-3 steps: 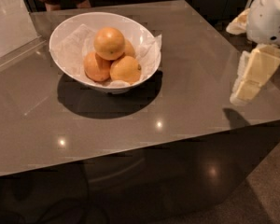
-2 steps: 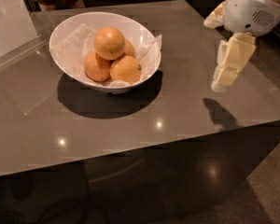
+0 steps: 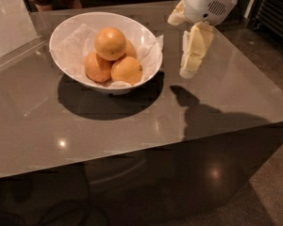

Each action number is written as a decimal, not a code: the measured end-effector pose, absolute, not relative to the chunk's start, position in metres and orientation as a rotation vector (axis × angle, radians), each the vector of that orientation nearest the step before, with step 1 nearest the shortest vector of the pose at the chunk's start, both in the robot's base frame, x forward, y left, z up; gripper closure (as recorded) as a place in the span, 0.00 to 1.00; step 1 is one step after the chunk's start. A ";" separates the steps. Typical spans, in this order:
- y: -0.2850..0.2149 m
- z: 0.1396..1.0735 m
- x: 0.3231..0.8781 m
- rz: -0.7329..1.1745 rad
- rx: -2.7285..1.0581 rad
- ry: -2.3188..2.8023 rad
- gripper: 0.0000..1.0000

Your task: Pick orange from white bowl

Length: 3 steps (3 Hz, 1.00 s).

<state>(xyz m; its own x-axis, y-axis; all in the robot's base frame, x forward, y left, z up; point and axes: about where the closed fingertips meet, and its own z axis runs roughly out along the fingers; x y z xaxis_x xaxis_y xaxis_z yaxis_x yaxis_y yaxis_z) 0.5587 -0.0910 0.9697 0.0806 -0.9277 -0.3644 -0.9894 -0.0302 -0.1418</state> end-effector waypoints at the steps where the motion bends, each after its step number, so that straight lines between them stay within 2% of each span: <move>1: -0.087 0.971 0.565 0.228 -1.995 1.887 0.00; 3: -0.060 0.964 0.598 0.298 -2.010 1.787 0.00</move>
Offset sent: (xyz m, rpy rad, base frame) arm 0.0176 0.0060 -0.0059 0.0594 -0.0071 0.0122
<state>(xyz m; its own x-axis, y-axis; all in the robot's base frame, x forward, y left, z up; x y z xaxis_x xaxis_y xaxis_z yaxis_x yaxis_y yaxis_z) 0.5980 -0.0602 0.9641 0.1456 -0.8889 -0.4344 -0.9817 -0.0753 -0.1749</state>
